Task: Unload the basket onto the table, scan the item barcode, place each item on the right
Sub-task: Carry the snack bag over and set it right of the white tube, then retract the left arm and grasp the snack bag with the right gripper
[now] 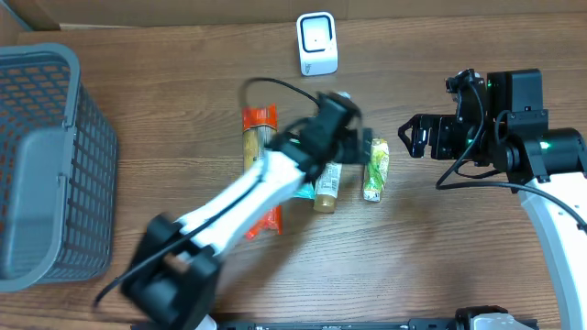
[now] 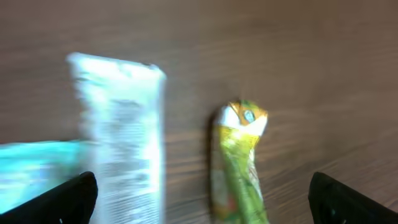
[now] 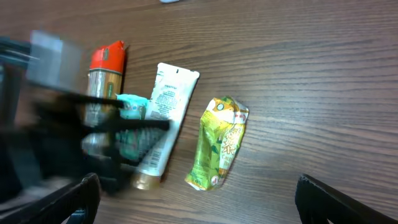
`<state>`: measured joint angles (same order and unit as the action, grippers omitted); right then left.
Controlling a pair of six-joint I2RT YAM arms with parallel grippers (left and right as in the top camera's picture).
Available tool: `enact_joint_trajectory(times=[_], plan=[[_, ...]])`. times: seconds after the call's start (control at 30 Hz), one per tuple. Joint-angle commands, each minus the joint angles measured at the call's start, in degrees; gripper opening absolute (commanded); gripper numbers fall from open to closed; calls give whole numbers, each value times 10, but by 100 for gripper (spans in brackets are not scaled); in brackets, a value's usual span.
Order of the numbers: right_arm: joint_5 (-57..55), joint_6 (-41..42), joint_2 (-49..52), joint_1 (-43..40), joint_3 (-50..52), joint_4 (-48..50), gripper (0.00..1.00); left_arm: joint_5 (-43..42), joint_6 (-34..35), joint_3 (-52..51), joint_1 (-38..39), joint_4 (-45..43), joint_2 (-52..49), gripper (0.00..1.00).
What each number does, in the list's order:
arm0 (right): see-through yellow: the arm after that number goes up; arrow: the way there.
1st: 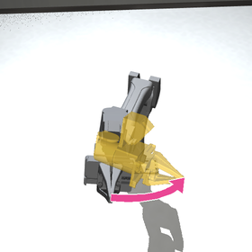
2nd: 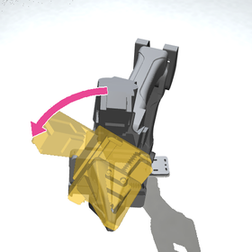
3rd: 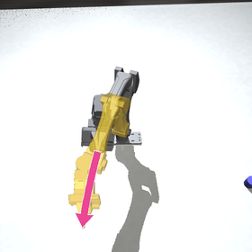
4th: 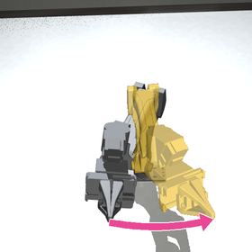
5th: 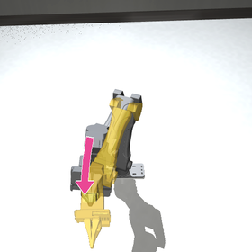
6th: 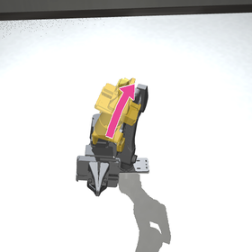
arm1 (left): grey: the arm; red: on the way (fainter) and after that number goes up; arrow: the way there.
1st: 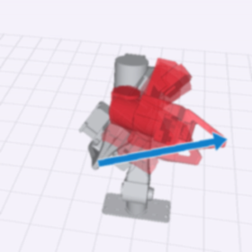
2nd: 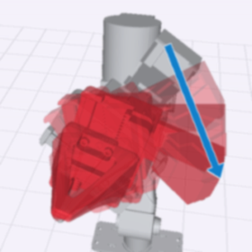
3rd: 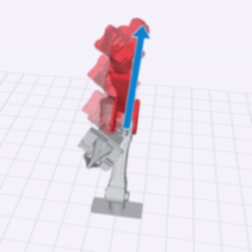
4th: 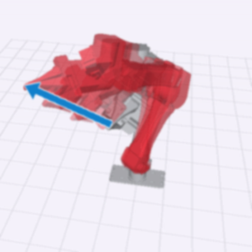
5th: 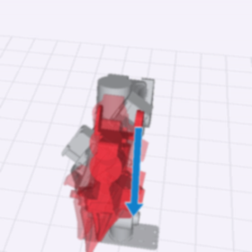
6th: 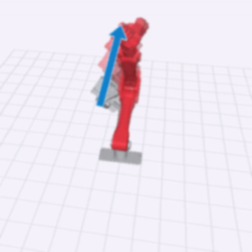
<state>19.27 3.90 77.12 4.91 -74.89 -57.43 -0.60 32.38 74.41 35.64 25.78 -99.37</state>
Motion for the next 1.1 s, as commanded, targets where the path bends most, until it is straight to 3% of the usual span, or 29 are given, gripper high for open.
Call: enact_joint_trajectory(times=[0.0,0.3,0.33,0.43,0.5,0.6,0.73,1.07], plan=[[6,21,32,4,-12,8,100,12,-41,23,-73,51,103,100],[7,21,162,50,-12,40,89,73,-43,23,-254,270,132,100],[0,21,175,56,-12,43,89,71,-70,22,-271,279,132,100],[-11,23,210,75,-12,49,88,66,-174,23,-292,279,132,100],[-38,28,231,92,-12,46,81,66,-207,22,-293,280,132,100],[-117,71,263,121,-12,33,77,66,-208,22,-293,280,132,100],[-139,77,287,141,-10,22,65,66,-206,22,-292,280,132,100],[-141,78,295,129,50,75,61,66,-206,22,-292,280,132,99]])
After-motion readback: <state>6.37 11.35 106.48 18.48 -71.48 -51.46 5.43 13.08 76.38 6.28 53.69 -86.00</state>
